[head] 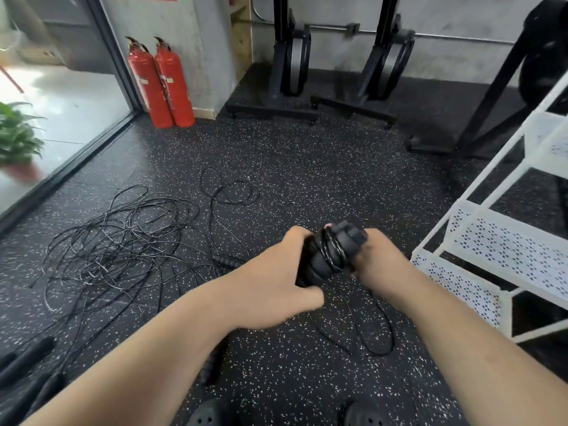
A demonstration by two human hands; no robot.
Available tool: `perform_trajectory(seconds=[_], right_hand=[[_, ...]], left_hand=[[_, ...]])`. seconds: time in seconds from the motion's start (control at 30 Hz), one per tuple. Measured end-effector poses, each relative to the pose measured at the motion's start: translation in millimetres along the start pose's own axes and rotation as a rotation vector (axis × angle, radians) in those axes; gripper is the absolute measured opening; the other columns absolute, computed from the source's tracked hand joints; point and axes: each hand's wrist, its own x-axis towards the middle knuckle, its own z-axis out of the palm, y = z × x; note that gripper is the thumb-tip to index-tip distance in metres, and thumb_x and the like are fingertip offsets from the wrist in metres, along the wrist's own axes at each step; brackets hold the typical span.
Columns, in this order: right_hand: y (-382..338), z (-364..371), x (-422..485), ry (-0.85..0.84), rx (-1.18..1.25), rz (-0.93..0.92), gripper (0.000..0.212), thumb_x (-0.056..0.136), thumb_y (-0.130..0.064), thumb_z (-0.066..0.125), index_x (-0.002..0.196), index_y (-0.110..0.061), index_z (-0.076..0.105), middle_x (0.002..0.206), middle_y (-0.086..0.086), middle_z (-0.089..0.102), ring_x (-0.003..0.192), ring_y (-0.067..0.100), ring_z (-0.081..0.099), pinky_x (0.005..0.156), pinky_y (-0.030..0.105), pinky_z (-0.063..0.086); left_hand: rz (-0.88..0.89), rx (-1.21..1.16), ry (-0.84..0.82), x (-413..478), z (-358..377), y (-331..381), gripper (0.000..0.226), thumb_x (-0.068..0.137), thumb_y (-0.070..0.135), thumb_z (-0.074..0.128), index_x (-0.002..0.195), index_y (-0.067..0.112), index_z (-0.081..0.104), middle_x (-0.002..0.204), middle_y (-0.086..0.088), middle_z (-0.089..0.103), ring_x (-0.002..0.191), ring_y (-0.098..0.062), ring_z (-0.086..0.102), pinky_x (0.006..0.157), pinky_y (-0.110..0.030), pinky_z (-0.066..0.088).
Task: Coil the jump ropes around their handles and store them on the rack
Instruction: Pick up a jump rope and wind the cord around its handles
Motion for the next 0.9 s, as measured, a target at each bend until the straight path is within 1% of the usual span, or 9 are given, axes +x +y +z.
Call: perform_trajectory(seconds=[0.03,0.1,0.27,0.4,0.47,0.53,0.7,0.8,0.9], right_hand=[[4,10,2,0.016,-0.068,0.011,0.037,0.105,-0.005,0.054,0.077,-0.017,0.075,0.057,-0.004,0.062,0.055,0.012,0.049,0.059,0.036,0.047],[1,25,2,0.061,-0.042,0.024,0.047,0.11,-0.017,0.047,0.066,-0.021,0.064,0.05,-0.008,0.054,0.05,0.01,0.042,0.055,0.032,0.036],[-17,44,-8,-0.068,-0.183,-0.116,0.033,0.113,-0.038,0.043,0.087,-0.03,0.061,0.066,-0.005,0.061,0.048,0.005,0.045,0.052,0.03,0.037],[-22,48,-17,-0.06,-0.47,-0.175,0.018,0.112,-0.039,0.045,0.107,-0.031,0.06,0.077,-0.006,0.067,0.063,0.011,0.062,0.059,0.031,0.049],[-28,47,-23,-0.022,-0.603,-0.196,0.02,0.112,-0.043,0.045,0.121,-0.034,0.06,0.086,-0.005,0.071,0.075,0.016,0.067,0.071,0.039,0.057],[-34,45,-26,0.014,-0.724,-0.21,0.025,0.111,-0.047,0.043,0.125,-0.035,0.06,0.092,-0.004,0.072,0.081,0.02,0.068,0.074,0.044,0.058],[-50,35,-41,0.118,-0.895,-0.352,0.032,0.108,-0.057,0.041,0.11,-0.038,0.067,0.088,-0.015,0.067,0.078,0.008,0.062,0.066,0.031,0.051],[-45,23,-35,0.197,-0.814,-0.386,0.031,0.104,-0.06,0.048,0.107,-0.042,0.073,0.087,-0.02,0.069,0.077,0.004,0.061,0.065,0.029,0.052],[-28,5,-21,0.168,-0.614,-0.306,0.026,0.097,-0.062,0.058,0.1,-0.044,0.076,0.082,-0.023,0.071,0.079,0.0,0.064,0.076,0.036,0.057]], left_hand=[[-0.003,-0.002,0.05,2,-1,-5,0.054,0.092,0.027,0.074,0.132,0.037,0.039,0.101,0.002,0.069,0.071,-0.009,0.065,0.067,-0.033,0.059],[-0.004,0.01,0.168,7,-5,-16,0.051,0.092,0.033,0.077,0.13,0.036,0.042,0.107,0.01,0.07,0.089,-0.01,0.07,0.083,-0.039,0.06],[-0.078,-0.048,0.424,17,-25,-48,0.042,0.083,0.043,0.085,0.114,0.038,0.057,0.104,0.019,0.073,0.094,-0.002,0.07,0.092,-0.04,0.059],[-0.161,0.157,0.516,16,-26,-59,0.038,0.076,0.053,0.085,0.101,0.038,0.062,0.093,0.018,0.071,0.085,-0.005,0.067,0.083,-0.039,0.059],[-0.188,0.25,0.565,17,-24,-60,0.037,0.076,0.054,0.084,0.098,0.035,0.061,0.088,0.016,0.067,0.082,-0.009,0.064,0.078,-0.037,0.057],[-0.232,0.351,0.588,19,-23,-62,0.037,0.076,0.052,0.082,0.1,0.035,0.059,0.089,0.014,0.065,0.083,-0.015,0.064,0.074,-0.037,0.055],[-0.29,0.616,0.497,22,-21,-67,0.036,0.078,0.043,0.079,0.105,0.036,0.056,0.098,0.01,0.061,0.091,-0.024,0.064,0.069,-0.034,0.044],[-0.134,0.704,0.338,23,-8,-58,0.042,0.08,0.041,0.079,0.116,0.041,0.057,0.103,0.011,0.059,0.1,-0.021,0.066,0.074,-0.038,0.055],[0.067,0.822,0.212,24,8,-46,0.05,0.084,0.039,0.078,0.128,0.037,0.054,0.112,0.012,0.056,0.111,-0.018,0.06,0.084,-0.04,0.056]])
